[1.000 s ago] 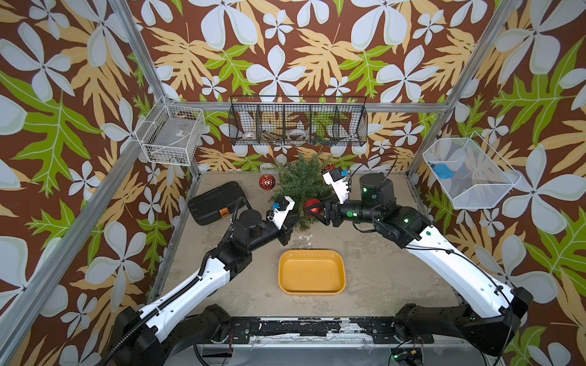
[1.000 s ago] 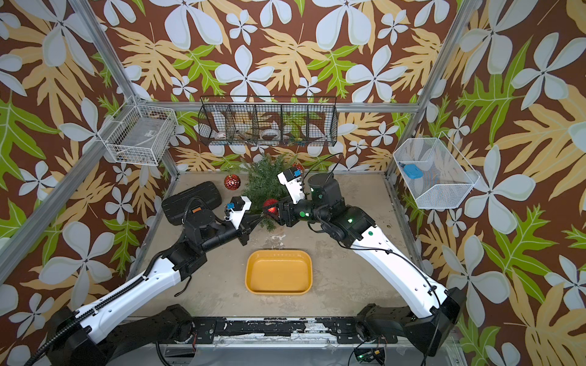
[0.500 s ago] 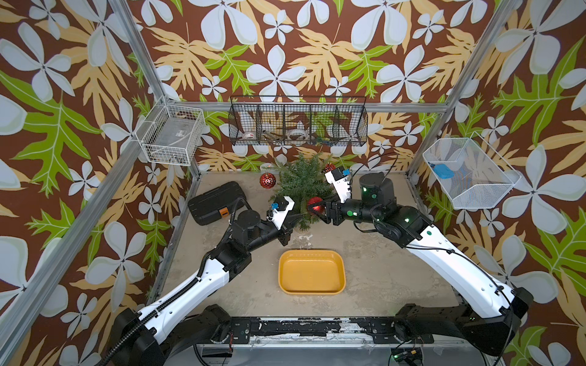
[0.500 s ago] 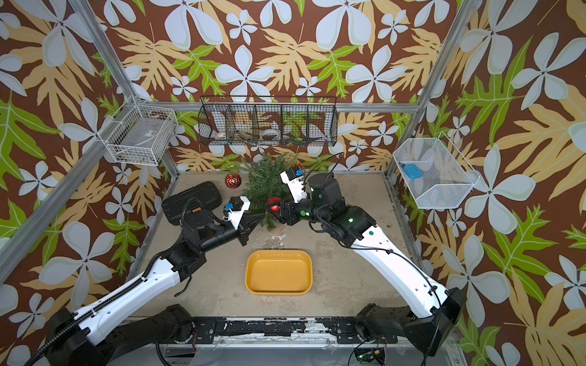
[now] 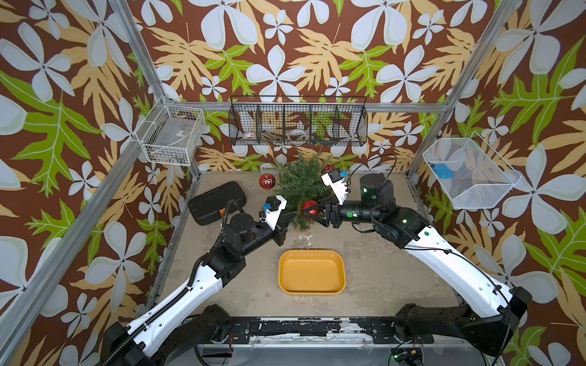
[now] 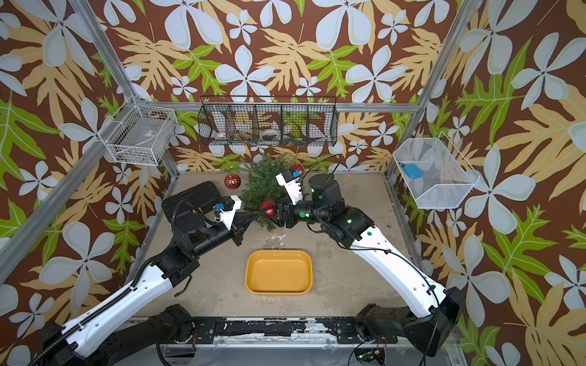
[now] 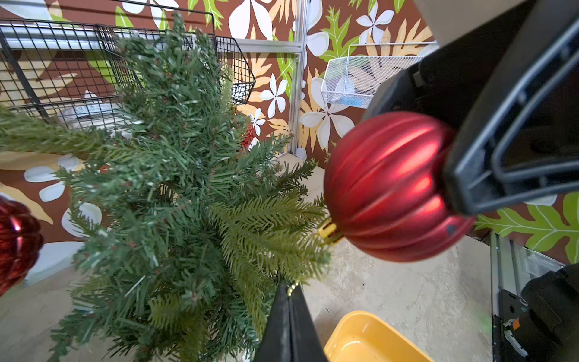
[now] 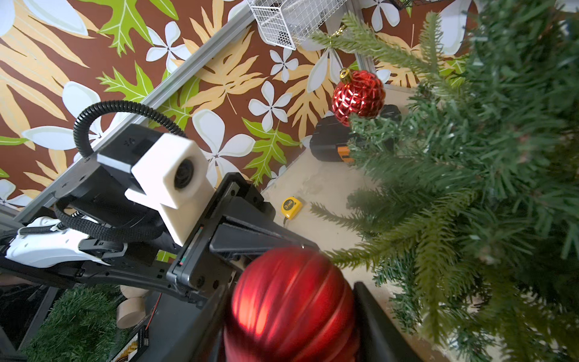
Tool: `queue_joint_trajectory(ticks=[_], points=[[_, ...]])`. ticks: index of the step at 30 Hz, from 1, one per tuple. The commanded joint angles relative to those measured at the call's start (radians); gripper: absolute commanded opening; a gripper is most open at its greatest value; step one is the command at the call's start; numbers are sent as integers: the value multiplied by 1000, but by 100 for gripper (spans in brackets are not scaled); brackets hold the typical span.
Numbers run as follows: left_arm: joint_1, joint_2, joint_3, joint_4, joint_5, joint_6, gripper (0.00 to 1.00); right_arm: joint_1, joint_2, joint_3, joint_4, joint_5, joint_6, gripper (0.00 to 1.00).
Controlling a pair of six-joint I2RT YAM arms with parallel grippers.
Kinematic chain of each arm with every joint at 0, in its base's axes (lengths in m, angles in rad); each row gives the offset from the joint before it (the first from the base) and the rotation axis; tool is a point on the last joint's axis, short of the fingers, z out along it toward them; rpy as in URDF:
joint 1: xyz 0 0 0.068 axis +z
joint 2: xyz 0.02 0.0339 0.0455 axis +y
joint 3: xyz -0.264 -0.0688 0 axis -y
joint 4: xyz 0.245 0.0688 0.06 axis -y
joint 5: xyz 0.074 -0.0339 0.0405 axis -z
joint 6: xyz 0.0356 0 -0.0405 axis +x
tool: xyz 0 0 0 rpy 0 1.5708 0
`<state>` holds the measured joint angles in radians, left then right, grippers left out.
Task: Decorate the small christmas tree with ornaments
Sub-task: Hang an ornament on the christmas tree.
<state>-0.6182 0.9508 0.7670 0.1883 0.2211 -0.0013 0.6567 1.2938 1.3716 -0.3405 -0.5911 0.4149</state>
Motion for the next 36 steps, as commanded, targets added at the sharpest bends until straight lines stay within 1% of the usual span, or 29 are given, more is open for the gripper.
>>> queue_joint_trajectory(ticks=[1, 10, 12, 17, 18, 21, 22, 23, 26, 31, 32, 33, 35, 36], points=[[2, -5, -6, -26, -25, -15, 0, 1, -4, -1, 21, -4, 0, 39], [2, 50, 8, -13, 2, -22, 0, 1, 2, 22, -69, 227, -46, 39], [2, 68, 18, -13, 10, -20, 0, 0, 5, 21, -76, 249, -55, 39], [2, 85, 29, -13, -10, -15, 0, 0, 1, 0, -62, 246, -56, 39], [2, 82, 31, -13, -16, -16, 0, 1, -1, -6, -62, 245, -57, 42], [2, 73, 38, -14, -19, -9, 0, 1, -17, -23, -56, 236, -50, 65], [2, 71, 45, -24, -18, -4, 0, 1, -26, -29, -53, 242, -45, 70], [1, 71, 51, -32, -19, 0, 0, 1, -33, -33, -52, 253, -42, 74], [2, 65, 61, -43, -24, 14, 0, 1, -60, -37, -55, 287, -38, 79], [2, 57, 91, -84, -40, 66, 0, 0, -77, -33, -59, 300, -39, 79], [1, 59, 98, -92, -40, 74, 2, 0, -77, -34, -58, 297, -39, 79], [1, 62, 103, -100, -43, 78, 7, 1, -79, -34, -56, 294, -37, 79], [2, 65, 112, -113, -49, 80, 23, 1, -80, -36, -55, 289, -35, 79], [2, 62, 111, -114, -53, 80, 29, 0, -82, -37, -54, 289, -35, 79]])
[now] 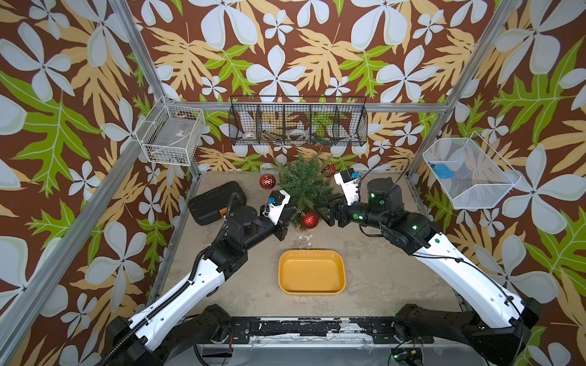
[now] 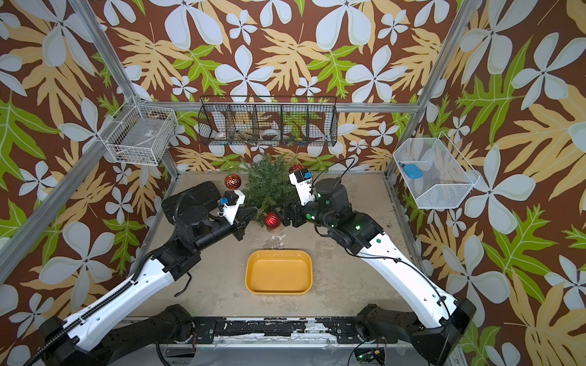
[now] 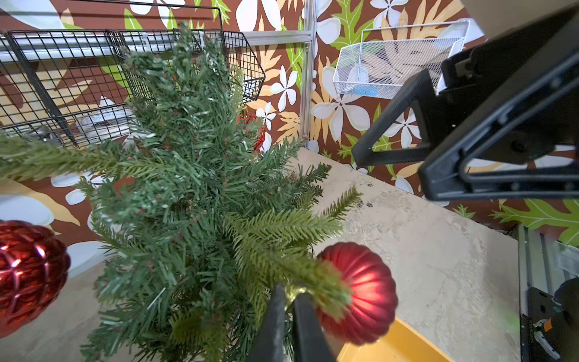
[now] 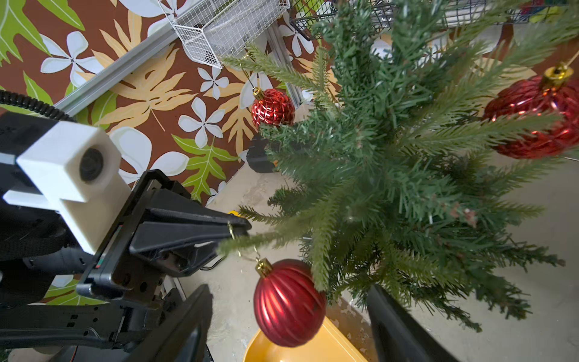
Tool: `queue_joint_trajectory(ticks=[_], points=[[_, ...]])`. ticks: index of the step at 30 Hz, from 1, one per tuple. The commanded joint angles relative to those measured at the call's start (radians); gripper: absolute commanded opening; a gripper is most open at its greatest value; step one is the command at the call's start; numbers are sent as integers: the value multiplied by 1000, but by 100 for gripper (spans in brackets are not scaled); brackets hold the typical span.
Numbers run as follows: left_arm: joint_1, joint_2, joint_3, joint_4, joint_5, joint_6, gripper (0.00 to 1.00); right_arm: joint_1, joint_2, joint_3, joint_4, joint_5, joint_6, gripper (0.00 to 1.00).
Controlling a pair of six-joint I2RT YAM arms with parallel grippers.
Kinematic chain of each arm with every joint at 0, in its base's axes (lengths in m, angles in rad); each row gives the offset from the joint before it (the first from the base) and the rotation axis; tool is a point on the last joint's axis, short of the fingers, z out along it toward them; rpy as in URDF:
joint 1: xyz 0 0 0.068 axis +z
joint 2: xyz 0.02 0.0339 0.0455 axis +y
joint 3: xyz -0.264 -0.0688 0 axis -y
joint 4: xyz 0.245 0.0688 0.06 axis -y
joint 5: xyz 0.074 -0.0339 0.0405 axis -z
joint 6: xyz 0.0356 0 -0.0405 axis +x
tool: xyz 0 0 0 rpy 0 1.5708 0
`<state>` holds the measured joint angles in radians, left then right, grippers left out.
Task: Decorate the small christmas tree with ornaments
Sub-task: Hang an ornament on the christmas tree.
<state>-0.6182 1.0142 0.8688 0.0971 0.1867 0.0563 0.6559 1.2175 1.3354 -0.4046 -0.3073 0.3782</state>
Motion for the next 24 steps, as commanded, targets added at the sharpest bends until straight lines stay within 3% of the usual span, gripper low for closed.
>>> queue_joint_trajectory(ticks=[1, 4, 9, 17, 20, 22, 24], points=[[2, -6, 7, -23, -21, 22, 34, 2, -8, -1, 10, 4, 1, 79], [1, -24, -1, -28, -41, 18, 48, 2, -13, -4, 12, 2, 2, 79], [1, -55, -7, -48, -94, 15, 53, 1, -20, 3, 2, 24, -10, 79], [1, -164, -79, -49, -303, -43, 82, -70, -71, -37, -54, 204, -99, 80], [1, -218, -139, -41, -398, -98, 90, -104, -107, -99, -45, 337, -150, 88], [1, -261, -191, -29, -474, -138, 99, -135, -137, -173, -6, 439, -169, 100], [2, -301, -245, -19, -560, -170, 100, -201, -184, -280, 68, 492, -155, 100]])
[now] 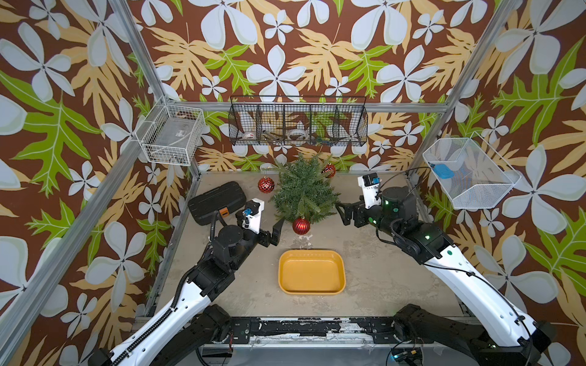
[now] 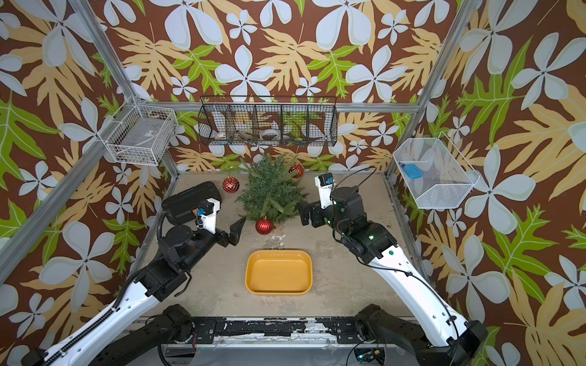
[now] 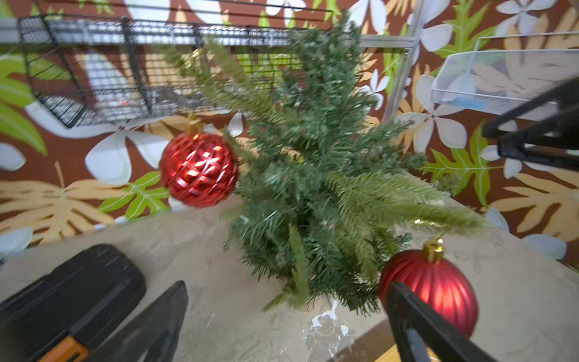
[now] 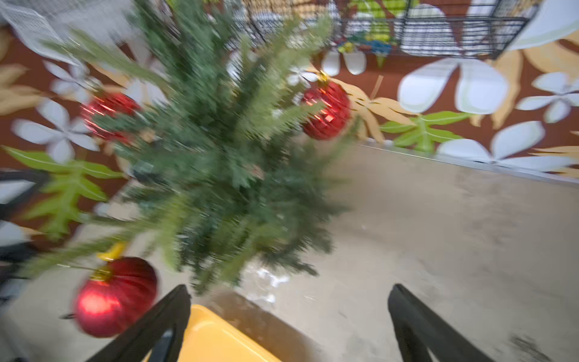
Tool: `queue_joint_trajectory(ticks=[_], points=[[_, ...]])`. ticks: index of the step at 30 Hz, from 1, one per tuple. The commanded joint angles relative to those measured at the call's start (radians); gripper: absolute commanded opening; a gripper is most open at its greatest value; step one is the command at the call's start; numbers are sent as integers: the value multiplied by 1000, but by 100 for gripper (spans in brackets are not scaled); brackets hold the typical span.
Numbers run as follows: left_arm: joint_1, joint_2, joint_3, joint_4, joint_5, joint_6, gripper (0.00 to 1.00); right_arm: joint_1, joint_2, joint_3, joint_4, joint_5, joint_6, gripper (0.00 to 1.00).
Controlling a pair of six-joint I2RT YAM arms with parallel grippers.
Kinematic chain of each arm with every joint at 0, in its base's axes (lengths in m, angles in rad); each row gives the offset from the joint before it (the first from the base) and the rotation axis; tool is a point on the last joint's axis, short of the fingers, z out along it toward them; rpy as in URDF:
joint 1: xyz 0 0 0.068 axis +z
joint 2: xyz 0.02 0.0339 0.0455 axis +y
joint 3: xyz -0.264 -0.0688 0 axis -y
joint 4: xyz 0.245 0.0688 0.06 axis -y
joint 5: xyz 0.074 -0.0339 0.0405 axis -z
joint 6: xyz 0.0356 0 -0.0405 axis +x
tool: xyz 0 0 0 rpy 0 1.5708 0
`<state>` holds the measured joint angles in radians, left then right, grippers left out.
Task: Decorate the small christmas tree with ornaments
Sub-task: Hang an ornament on the christmas tree, then reset both arms
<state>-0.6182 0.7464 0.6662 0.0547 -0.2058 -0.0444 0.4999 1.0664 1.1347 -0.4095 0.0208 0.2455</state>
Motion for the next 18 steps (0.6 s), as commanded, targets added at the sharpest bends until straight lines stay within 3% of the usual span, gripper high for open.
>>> queue_joint_trajectory(ticks=[1, 7, 10, 16, 18], points=[[2, -50, -69, 32, -208, -79, 100, -74, -61, -136, 121, 177, -15, 100], [2, -161, -287, 153, -473, -57, 100, -242, -145, -527, 453, 321, -13, 100], [2, -175, -405, 276, -589, -16, 100, -292, -123, -696, 659, 341, -85, 100], [23, -6, -618, 738, -662, 185, 100, -315, -8, -925, 1087, 468, -132, 100], [91, 73, -654, 843, -604, 190, 100, -316, 52, -969, 1213, 485, -127, 100]])
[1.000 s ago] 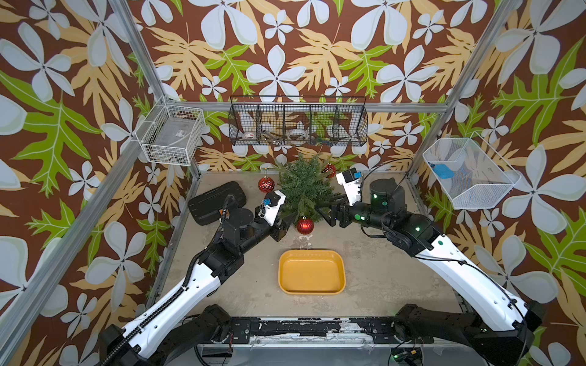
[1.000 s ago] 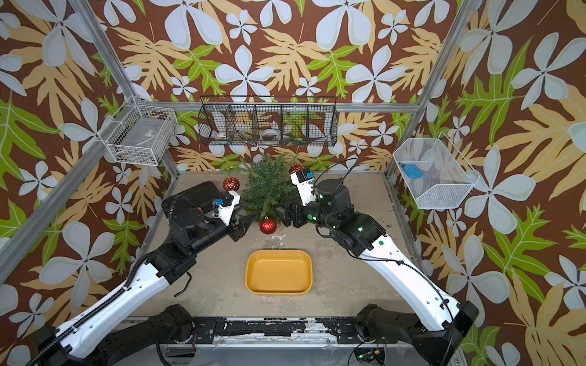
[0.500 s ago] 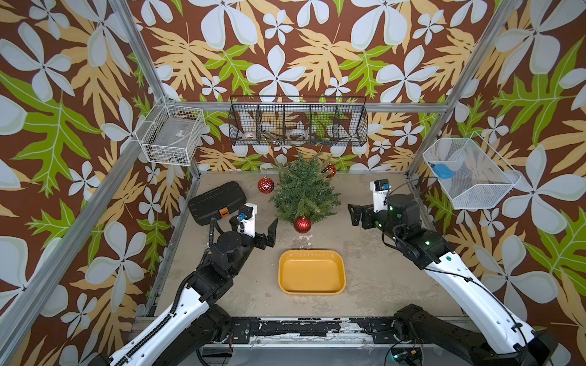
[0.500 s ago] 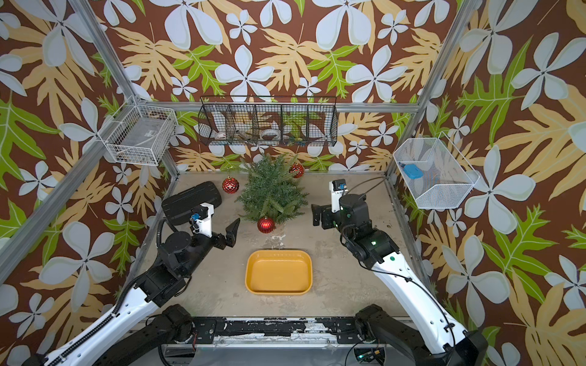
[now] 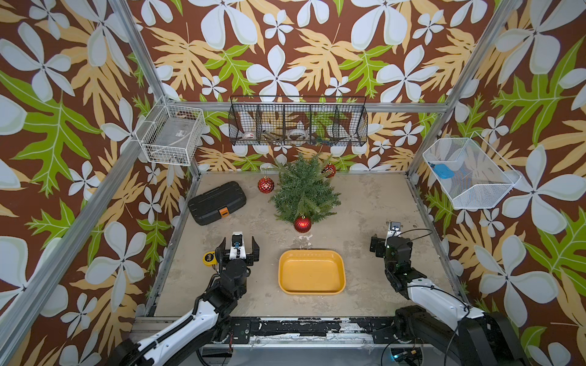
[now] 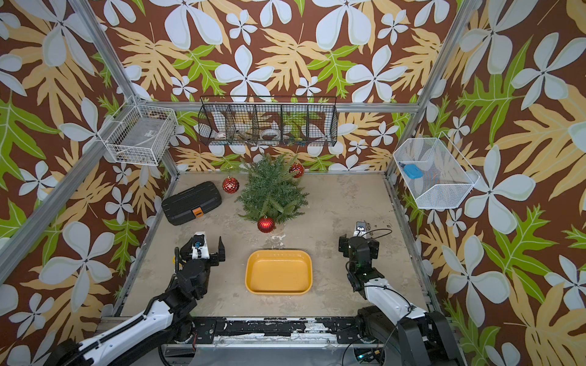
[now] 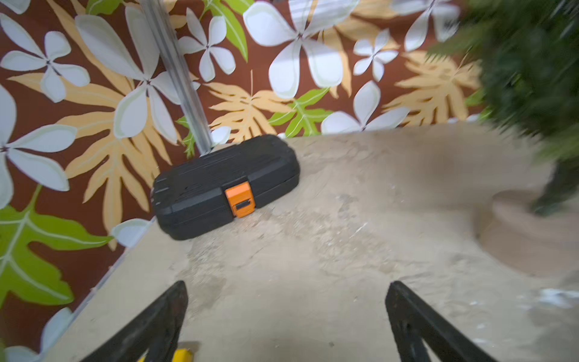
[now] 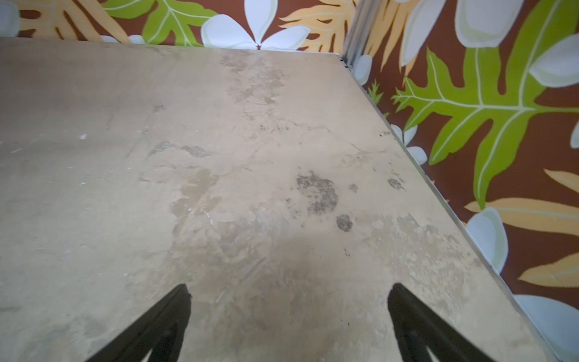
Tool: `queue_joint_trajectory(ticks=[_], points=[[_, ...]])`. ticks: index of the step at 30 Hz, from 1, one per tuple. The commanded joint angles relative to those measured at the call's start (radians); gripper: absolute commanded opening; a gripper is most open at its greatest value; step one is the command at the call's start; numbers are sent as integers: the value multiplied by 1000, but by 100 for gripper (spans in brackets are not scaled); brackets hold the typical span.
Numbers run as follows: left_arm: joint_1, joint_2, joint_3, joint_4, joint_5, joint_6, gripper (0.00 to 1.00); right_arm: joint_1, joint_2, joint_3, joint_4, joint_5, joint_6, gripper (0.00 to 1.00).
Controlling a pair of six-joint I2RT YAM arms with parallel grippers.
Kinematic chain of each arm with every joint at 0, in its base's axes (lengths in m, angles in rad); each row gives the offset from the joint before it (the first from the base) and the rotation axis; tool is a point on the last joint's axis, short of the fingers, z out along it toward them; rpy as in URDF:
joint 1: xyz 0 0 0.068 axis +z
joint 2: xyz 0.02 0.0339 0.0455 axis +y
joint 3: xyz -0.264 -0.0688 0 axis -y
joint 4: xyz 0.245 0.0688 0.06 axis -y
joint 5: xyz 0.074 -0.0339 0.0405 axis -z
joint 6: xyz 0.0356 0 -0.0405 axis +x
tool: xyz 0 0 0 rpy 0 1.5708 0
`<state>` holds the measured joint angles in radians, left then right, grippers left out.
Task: Decorate the small christmas tree with ornaments
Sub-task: Reset both arms
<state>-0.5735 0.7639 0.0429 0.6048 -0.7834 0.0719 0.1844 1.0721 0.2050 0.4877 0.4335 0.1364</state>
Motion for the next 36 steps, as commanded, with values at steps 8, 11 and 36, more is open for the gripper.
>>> queue_joint_trajectory(ticks=[8, 11, 36], points=[[378, 301, -89, 669, 351, -20, 100, -132, 219, 0, 535, -163, -29, 100], [425, 394, -26, 660, 432, -30, 100, -192, 253, -44, 652, -250, -8, 100], [483, 686, 105, 692, 671, -65, 100, -140, 394, -19, 735, -206, -67, 100]])
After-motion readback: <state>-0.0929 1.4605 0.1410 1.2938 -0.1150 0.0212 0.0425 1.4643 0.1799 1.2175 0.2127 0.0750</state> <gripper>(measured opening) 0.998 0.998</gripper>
